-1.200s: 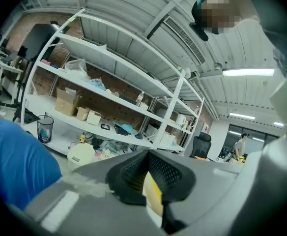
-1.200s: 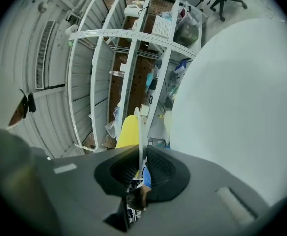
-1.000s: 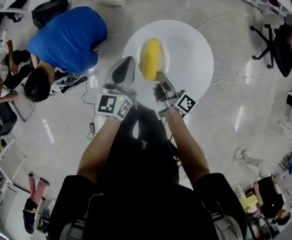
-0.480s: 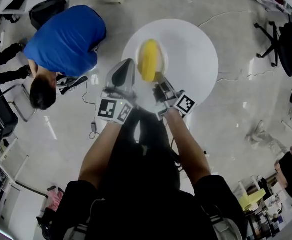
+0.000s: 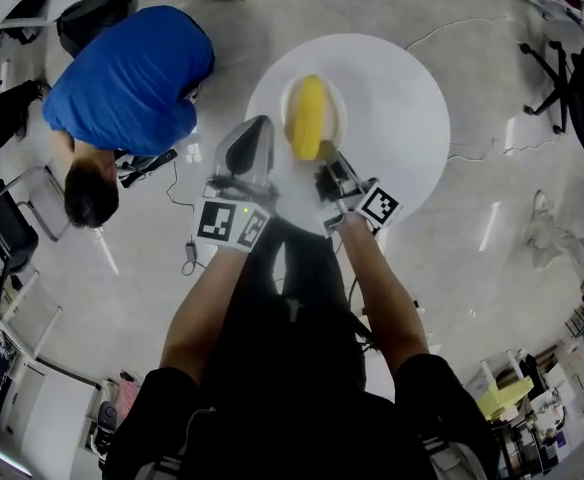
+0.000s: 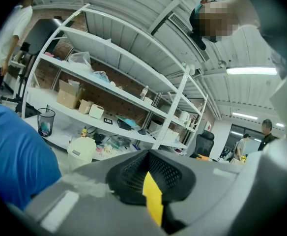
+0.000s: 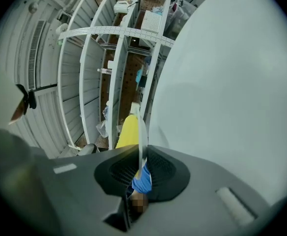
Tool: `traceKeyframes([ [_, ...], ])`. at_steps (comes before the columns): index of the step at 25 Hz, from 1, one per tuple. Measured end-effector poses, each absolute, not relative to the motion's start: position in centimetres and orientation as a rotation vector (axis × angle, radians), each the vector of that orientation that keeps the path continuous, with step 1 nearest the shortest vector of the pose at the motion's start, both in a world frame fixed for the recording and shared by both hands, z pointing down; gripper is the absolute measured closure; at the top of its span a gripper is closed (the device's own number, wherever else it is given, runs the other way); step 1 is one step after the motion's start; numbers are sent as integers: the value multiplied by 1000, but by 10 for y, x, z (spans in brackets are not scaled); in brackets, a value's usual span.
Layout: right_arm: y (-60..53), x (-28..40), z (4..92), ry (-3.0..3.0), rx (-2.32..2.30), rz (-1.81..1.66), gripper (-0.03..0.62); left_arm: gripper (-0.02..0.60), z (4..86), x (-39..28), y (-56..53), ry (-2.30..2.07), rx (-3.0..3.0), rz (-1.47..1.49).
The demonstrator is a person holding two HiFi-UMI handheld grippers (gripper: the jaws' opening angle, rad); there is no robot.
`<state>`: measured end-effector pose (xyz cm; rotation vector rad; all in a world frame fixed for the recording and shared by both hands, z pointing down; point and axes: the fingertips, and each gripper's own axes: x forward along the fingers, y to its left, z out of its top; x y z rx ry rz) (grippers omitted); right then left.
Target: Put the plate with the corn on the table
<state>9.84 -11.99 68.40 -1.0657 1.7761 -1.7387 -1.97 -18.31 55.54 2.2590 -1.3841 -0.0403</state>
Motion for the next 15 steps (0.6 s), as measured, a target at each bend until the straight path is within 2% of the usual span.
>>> traceKeyframes([
  [15,-118,93,710,1761,-1042,-1806,548,580,565,-17,-182,-1376,2254,-42],
])
